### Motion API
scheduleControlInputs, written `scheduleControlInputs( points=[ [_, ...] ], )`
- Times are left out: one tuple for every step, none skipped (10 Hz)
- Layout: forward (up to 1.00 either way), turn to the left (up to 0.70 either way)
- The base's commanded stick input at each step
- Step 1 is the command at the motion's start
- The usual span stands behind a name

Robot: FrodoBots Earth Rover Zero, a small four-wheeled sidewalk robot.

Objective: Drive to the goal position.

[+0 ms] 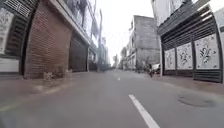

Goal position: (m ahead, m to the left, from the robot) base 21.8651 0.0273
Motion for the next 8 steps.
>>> scheduleControlInputs(
  points=[
    [1.00, 0.06],
    [1.00, 0.06],
    [1.00, 0.06],
    [1.00, 0.06],
    [1.00, -0.34],
    [1.00, -0.34],
    [1.00, -0.26],
    [1.00, 0.06]
  ],
)
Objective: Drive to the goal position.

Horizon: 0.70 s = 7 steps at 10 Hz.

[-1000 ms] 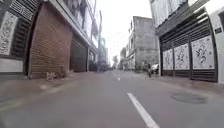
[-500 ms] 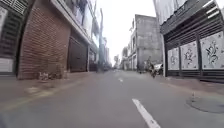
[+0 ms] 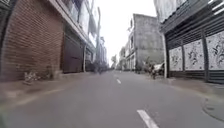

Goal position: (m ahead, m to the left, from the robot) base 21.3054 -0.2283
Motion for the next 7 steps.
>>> scheduleControlInputs(
  points=[
    [1.00, 0.06],
    [1.00, 0.06],
    [1.00, 0.06],
    [1.00, 0.06],
    [1.00, 0.06],
    [1.00, 0.06],
    [1.00, 0.06]
  ],
)
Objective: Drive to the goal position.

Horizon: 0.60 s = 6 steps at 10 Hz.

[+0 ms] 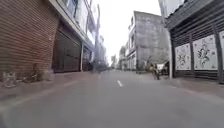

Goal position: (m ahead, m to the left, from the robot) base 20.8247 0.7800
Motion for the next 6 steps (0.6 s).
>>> scheduleControlInputs(
  points=[
    [1.00, 0.06],
    [1.00, 0.06],
    [1.00, 0.06],
    [1.00, 0.06],
    [1.00, 0.06],
    [1.00, 0.06]
  ],
)
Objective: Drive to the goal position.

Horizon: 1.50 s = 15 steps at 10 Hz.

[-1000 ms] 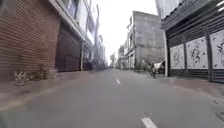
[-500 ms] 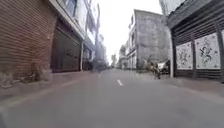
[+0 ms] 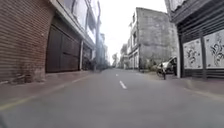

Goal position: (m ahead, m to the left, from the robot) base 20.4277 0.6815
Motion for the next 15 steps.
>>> scheduleControlInputs(
  points=[
    [1.00, 0.06],
    [1.00, 0.06],
    [1.00, 0.06],
    [1.00, 0.06],
    [1.00, 0.06],
    [1.00, 0.06],
    [1.00, 0.06],
    [1.00, 0.06],
    [1.00, 0.06],
    [1.00, 0.06],
    [1.00, 0.06],
    [1.00, 0.06],
    [1.00, 0.06],
    [1.00, 0.06],
    [1.00, 0.06]
  ],
)
